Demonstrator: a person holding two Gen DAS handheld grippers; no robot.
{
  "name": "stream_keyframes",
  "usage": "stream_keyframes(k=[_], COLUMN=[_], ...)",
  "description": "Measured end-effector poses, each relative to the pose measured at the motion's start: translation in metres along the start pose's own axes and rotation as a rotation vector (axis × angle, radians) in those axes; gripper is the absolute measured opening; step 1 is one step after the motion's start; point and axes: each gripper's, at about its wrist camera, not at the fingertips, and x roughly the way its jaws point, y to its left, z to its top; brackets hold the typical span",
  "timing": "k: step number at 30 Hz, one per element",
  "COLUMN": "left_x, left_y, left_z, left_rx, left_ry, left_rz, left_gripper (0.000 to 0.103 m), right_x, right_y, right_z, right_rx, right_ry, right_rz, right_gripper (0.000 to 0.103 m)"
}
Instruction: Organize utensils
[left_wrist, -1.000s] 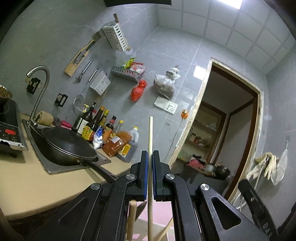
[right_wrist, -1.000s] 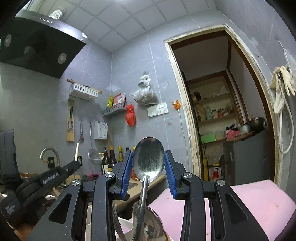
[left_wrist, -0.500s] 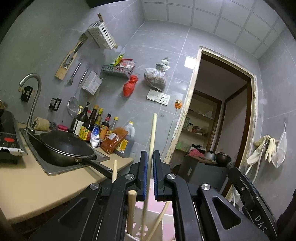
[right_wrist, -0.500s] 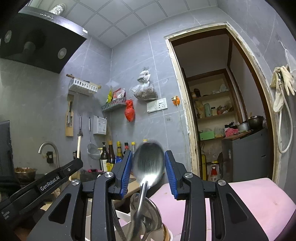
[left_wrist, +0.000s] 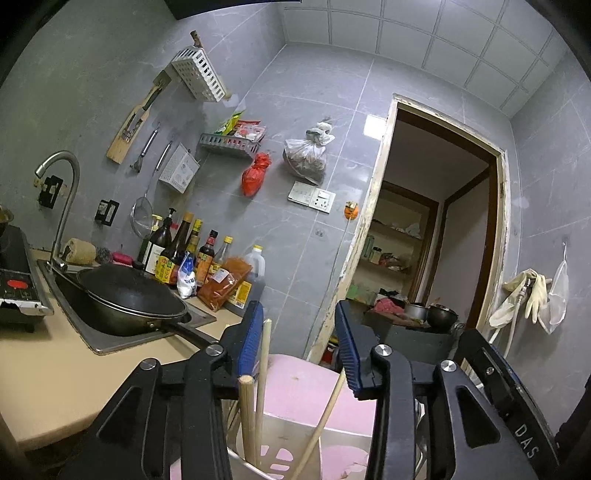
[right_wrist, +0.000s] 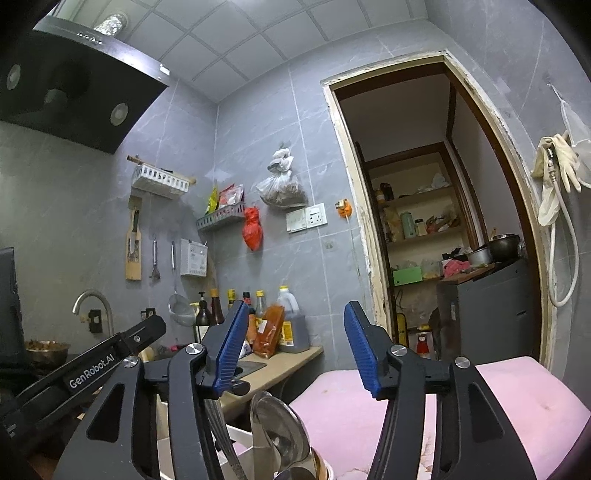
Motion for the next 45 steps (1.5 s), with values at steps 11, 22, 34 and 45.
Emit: stream_keyframes(k=[11, 22, 34, 45], left_x=[-0.014, -0.051, -0.097, -0.141], left_y=[-0.015, -0.031, -0.053, -0.062], left_z=[0.017, 0.016, -0.022, -0.053], left_rx=[0.080, 0.141, 0.236, 0.267], left_ry=[0.097, 0.201, 0.375, 0.393], left_rz=[-0.012, -0.043, -0.135, -0.122], left_gripper=[0.047, 0.071, 0.092, 0.093], right_x=[-0.021, -0.068, -0.141, -0.197], right_y=[-0.013, -0.019, -0.026, -0.037], right_z=[0.022, 0.039, 0.038, 0.018], right_rx=[-0.002, -0.020, -0.093, -0.047], right_ry=[0.022, 0.052, 0.178, 0.318], right_rz=[-0.046, -0.063, -0.110, -0.208], right_gripper=[0.072, 0.098, 0.103, 0.103])
